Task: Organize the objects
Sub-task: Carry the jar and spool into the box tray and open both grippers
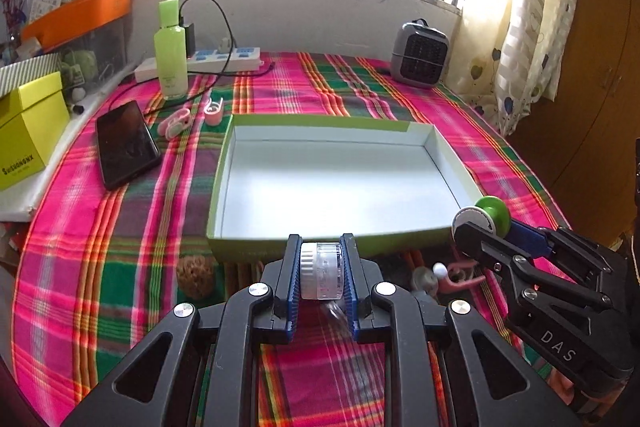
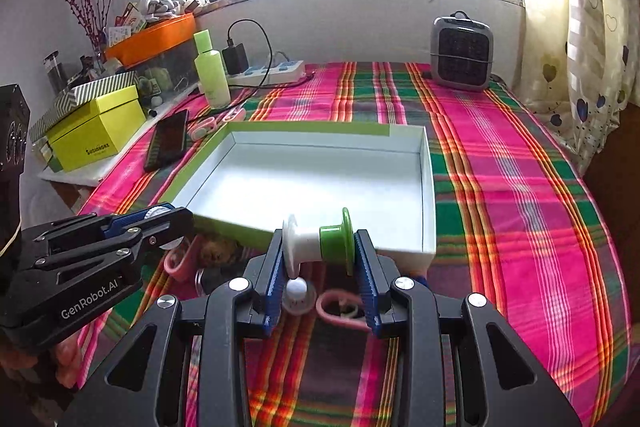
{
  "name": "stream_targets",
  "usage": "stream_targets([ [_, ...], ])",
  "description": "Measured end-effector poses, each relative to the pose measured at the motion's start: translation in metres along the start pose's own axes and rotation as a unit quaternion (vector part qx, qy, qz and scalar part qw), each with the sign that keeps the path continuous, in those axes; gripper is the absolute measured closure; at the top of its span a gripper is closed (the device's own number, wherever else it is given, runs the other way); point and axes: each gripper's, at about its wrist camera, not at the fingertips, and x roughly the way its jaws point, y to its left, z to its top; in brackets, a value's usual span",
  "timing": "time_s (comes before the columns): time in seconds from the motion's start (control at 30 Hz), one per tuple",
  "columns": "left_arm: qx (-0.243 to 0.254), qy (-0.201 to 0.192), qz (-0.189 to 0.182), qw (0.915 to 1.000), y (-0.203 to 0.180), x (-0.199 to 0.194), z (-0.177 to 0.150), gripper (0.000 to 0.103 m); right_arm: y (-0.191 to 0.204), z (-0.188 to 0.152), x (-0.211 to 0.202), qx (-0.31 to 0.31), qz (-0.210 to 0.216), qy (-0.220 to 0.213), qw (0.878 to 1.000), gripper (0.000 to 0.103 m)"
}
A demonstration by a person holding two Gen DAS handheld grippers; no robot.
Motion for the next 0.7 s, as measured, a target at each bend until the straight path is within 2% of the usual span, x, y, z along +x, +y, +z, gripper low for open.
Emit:
stream_targets([
  [0.33,0.006,0.0,0.015,0.9999,0.011,0.029,0.032,0.086,-0.011,0.032,0.036,0.005,-0.007,0.016,1.0,0.069],
  [0.7,0.01,0.025,0.016,0.9995,0.017,0.074,0.056,0.086,-0.015,0.051,0.085,-0.001,-0.019,0.049,0.999,0.069],
])
